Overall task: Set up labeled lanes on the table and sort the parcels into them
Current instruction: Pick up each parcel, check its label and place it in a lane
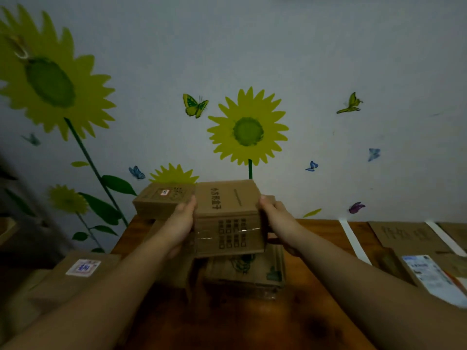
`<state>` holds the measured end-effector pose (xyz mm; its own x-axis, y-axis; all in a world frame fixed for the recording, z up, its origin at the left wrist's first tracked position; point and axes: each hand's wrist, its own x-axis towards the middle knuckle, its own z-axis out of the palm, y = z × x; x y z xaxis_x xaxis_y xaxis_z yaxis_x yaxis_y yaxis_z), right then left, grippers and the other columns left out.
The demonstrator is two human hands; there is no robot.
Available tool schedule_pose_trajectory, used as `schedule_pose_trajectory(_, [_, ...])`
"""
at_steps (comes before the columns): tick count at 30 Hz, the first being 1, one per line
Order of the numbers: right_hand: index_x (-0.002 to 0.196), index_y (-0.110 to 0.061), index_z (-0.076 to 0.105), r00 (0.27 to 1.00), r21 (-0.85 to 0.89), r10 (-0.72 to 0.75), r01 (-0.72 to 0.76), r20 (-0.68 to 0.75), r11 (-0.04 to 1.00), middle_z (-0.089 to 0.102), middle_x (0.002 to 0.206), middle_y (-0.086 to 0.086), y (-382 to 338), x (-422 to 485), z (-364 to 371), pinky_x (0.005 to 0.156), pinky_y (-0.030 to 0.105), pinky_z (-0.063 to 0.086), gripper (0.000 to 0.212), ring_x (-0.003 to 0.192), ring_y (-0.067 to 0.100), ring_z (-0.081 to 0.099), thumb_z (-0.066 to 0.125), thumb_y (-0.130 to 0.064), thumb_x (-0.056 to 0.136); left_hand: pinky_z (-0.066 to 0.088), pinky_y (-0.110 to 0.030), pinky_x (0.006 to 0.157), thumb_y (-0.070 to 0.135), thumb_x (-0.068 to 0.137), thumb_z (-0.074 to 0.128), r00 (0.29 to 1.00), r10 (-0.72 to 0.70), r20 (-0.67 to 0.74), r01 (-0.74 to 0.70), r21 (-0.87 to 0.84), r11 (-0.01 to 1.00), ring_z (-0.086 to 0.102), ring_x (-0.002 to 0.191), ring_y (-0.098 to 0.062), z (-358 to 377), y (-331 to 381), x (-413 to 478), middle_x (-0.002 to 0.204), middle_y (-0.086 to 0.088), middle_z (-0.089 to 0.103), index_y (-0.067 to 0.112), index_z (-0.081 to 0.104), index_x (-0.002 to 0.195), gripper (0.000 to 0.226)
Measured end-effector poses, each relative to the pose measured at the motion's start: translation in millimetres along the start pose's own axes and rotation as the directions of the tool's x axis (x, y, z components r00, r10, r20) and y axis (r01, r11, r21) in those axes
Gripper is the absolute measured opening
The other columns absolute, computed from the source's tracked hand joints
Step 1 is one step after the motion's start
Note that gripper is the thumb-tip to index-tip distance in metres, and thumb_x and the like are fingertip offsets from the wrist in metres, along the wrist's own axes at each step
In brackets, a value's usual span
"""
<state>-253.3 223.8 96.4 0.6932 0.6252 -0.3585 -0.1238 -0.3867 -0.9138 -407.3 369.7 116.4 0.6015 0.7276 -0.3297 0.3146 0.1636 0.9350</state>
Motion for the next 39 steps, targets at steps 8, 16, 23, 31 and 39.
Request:
schedule_pose_trajectory(8, [0.125, -0.027, 0.039, 0.976, -0.032, -0.215, 0.216, 0.019, 0.976, 0.058, 0.115, 0.007, 22.0, -61.2, -75.4, 0.077, 0.038, 0.055, 0.047, 0.094, 0.021, 0.062, 0.063, -0.011, 0.087, 0.051, -0.029, 0.078, 0.0, 0.088, 0.056, 0.986, 0.137, 0.091, -0.147, 0.106, 0.983, 0.059, 0.092, -0.011, 59.1, -3.8, -68.8, 0.108, 0.001, 0.058, 0.018, 0.033, 0.142, 0.061])
schedule_pose_trajectory(16, [0.125, -0.03, 0.041, 0.958, -0.096, -0.288, 0.287, -0.002, 0.953, 0.057, 0.109, 0.005, 42.2, -108.9, -120.8, 0.088, 0.038, 0.053, 0.042, 0.097, 0.02, 0.061, 0.063, -0.028, 0.09, 0.044, -0.03, 0.065, 0.06, 0.096, 0.016, 0.998, 0.056, 0.008, -0.056, 0.032, 0.998, 0.055, 0.066, -0.021, 100.7, -12.0, -109.5, 0.076, -0.007, 0.062, 0.018, 0.057, 0.112, 0.061])
schedule_pose_trajectory(23, [0.118, -0.027, 0.039, 0.944, -0.012, -0.318, 0.318, -0.092, 0.948, 0.053, 0.11, -0.008, 39.5, -141.9, -129.5, 0.076, 0.025, 0.048, 0.041, 0.097, 0.009, 0.055, 0.056, -0.051, 0.089, 0.044, -0.038, 0.074, 0.037, 0.097, 0.043, 0.99, 0.106, 0.096, -0.109, 0.022, 0.994, 0.06, 0.085, -0.023, 104.7, 5.5, -132.3, 0.098, -0.009, 0.063, 0.019, 0.054, 0.108, 0.024])
schedule_pose_trajectory(31, [0.095, -0.029, 0.047, 0.891, -0.039, -0.407, 0.408, -0.202, 0.912, 0.06, 0.101, -0.006, 21.7, -175.1, -101.5, 0.068, 0.021, 0.046, 0.008, 0.089, 0.007, 0.06, 0.055, -0.03, 0.095, 0.054, -0.036, 0.075, -0.001, 0.089, 0.054, 0.949, 0.286, 0.131, -0.282, -0.048, 0.958, 0.065, 0.088, -0.023, 68.2, 9.4, -164.8, 0.092, -0.004, 0.064, 0.033, 0.027, 0.141, 0.067])
schedule_pose_trajectory(39, [0.113, -0.024, 0.054, 0.864, 0.017, -0.424, 0.444, -0.271, 0.896, 0.066, 0.103, 0.001, 26.8, -201.8, -78.4, 0.082, 0.037, 0.057, 0.018, 0.092, 0.016, 0.067, 0.055, -0.02, 0.096, 0.052, -0.039, 0.075, 0.024, 0.095, 0.053, 0.949, 0.313, 0.022, -0.308, -0.13, 0.942, 0.058, 0.096, -0.017, 46.4, -8.6, -171.1, 0.127, -0.005, 0.053, 0.025, 0.042, 0.115, 0.023])
